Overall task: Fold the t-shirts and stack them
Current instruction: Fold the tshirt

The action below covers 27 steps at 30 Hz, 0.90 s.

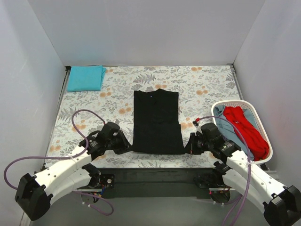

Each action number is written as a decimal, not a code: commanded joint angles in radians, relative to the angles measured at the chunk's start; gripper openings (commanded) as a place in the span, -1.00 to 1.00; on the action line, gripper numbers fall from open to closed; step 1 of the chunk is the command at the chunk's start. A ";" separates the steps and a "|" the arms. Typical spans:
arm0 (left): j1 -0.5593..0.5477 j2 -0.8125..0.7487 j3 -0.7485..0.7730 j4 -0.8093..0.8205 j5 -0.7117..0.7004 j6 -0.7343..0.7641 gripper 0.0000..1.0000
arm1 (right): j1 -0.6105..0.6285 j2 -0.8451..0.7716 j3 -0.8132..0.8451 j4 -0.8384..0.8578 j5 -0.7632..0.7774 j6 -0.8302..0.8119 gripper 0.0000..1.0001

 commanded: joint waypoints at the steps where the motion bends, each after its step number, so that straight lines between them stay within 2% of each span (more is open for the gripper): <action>1: -0.002 -0.022 0.051 -0.108 -0.086 -0.017 -1.00 | 0.003 0.005 0.082 -0.112 0.080 -0.014 -0.97; 7: -0.002 0.035 0.202 -0.151 -0.130 0.034 -1.00 | 0.003 0.100 0.257 -0.144 0.142 -0.058 -0.97; 14: 0.021 0.198 0.378 -0.137 -0.178 0.137 -1.00 | 0.001 0.302 0.461 -0.143 0.180 -0.116 -0.97; 20: 0.121 0.353 0.528 -0.059 -0.083 0.224 -1.00 | -0.014 0.485 0.664 -0.117 0.223 -0.178 -0.97; 27: 0.231 0.557 0.695 0.019 0.015 0.277 -1.00 | -0.068 0.686 0.819 -0.065 0.188 -0.202 -0.97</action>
